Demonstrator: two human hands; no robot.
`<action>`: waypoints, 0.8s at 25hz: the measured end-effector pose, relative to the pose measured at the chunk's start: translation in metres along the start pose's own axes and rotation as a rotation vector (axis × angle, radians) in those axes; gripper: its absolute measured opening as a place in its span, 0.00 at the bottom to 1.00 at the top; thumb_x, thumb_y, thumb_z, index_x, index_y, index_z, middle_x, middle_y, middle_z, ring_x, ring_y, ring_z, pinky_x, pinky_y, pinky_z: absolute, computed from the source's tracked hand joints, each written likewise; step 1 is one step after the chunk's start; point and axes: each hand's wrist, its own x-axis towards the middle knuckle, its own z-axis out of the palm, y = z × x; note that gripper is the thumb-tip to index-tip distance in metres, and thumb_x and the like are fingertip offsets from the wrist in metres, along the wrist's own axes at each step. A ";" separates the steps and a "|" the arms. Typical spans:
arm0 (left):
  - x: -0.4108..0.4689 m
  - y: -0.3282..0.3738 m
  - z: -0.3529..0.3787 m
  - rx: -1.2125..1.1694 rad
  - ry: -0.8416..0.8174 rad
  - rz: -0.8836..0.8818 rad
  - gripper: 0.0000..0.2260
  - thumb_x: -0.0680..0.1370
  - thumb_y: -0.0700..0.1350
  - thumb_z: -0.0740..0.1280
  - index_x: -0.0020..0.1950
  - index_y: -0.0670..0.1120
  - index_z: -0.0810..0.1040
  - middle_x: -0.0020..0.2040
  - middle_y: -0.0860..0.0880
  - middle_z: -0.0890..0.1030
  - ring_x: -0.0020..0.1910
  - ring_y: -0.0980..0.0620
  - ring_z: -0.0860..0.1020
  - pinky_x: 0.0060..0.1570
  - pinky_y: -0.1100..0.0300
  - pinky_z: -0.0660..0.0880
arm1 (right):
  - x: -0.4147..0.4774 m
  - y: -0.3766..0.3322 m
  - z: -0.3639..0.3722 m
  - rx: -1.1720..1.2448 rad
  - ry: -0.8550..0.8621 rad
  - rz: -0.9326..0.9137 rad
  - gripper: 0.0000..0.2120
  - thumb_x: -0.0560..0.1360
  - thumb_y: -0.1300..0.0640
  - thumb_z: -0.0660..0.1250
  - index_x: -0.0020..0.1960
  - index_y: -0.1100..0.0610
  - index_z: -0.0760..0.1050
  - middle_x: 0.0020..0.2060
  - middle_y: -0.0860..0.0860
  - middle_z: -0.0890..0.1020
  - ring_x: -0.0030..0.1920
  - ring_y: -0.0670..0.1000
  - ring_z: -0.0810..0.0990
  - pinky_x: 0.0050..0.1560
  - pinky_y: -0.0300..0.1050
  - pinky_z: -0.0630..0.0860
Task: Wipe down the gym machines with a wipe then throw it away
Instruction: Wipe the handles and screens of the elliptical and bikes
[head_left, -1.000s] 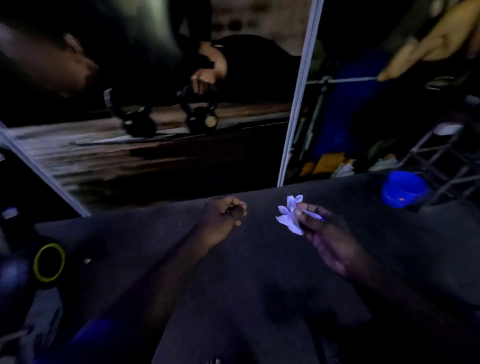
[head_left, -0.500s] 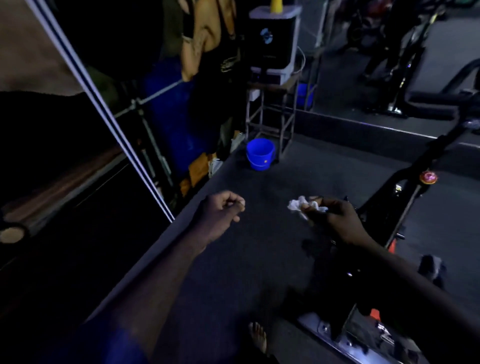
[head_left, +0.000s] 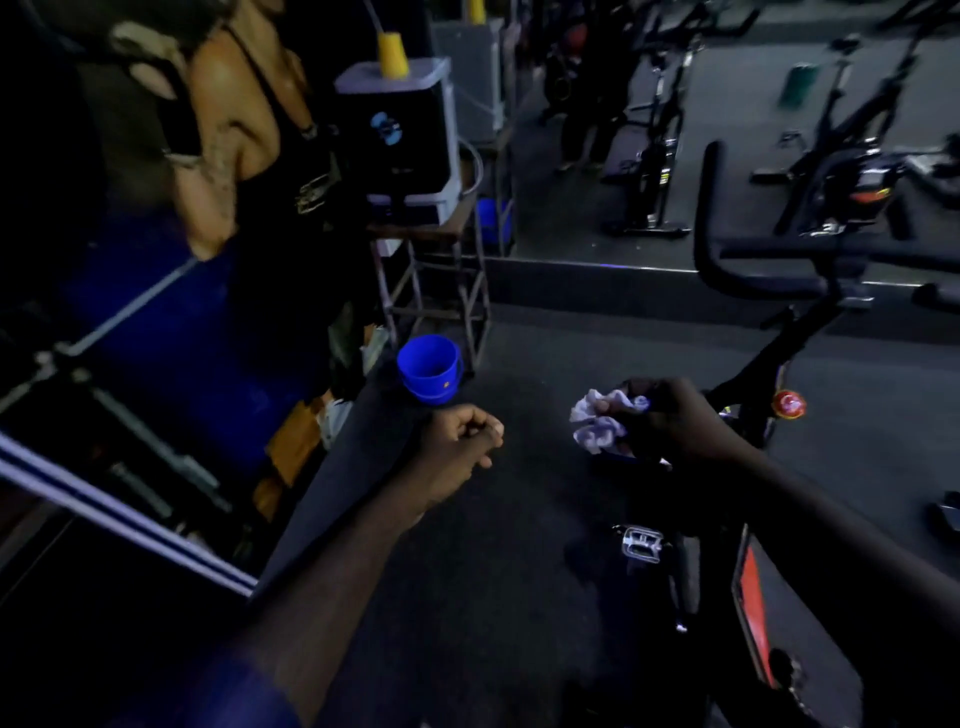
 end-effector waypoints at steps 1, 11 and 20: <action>0.031 0.008 0.006 -0.008 -0.035 0.030 0.07 0.83 0.38 0.68 0.48 0.48 0.80 0.52 0.37 0.86 0.33 0.58 0.80 0.29 0.69 0.72 | 0.016 0.003 -0.013 0.011 0.034 0.011 0.29 0.66 0.31 0.77 0.38 0.58 0.79 0.30 0.51 0.79 0.33 0.51 0.75 0.34 0.46 0.69; 0.349 0.116 0.077 0.042 -0.445 0.281 0.03 0.82 0.49 0.71 0.49 0.51 0.83 0.48 0.49 0.87 0.40 0.55 0.85 0.39 0.59 0.76 | 0.165 -0.002 -0.146 0.221 0.552 0.120 0.13 0.73 0.61 0.78 0.57 0.64 0.85 0.53 0.61 0.87 0.48 0.49 0.83 0.47 0.39 0.79; 0.528 0.229 0.184 -0.064 -0.517 0.324 0.04 0.83 0.42 0.69 0.49 0.47 0.81 0.45 0.47 0.86 0.37 0.52 0.82 0.31 0.60 0.74 | 0.305 0.020 -0.281 -0.290 0.870 0.053 0.22 0.70 0.39 0.78 0.34 0.53 0.74 0.29 0.44 0.78 0.33 0.39 0.75 0.42 0.45 0.76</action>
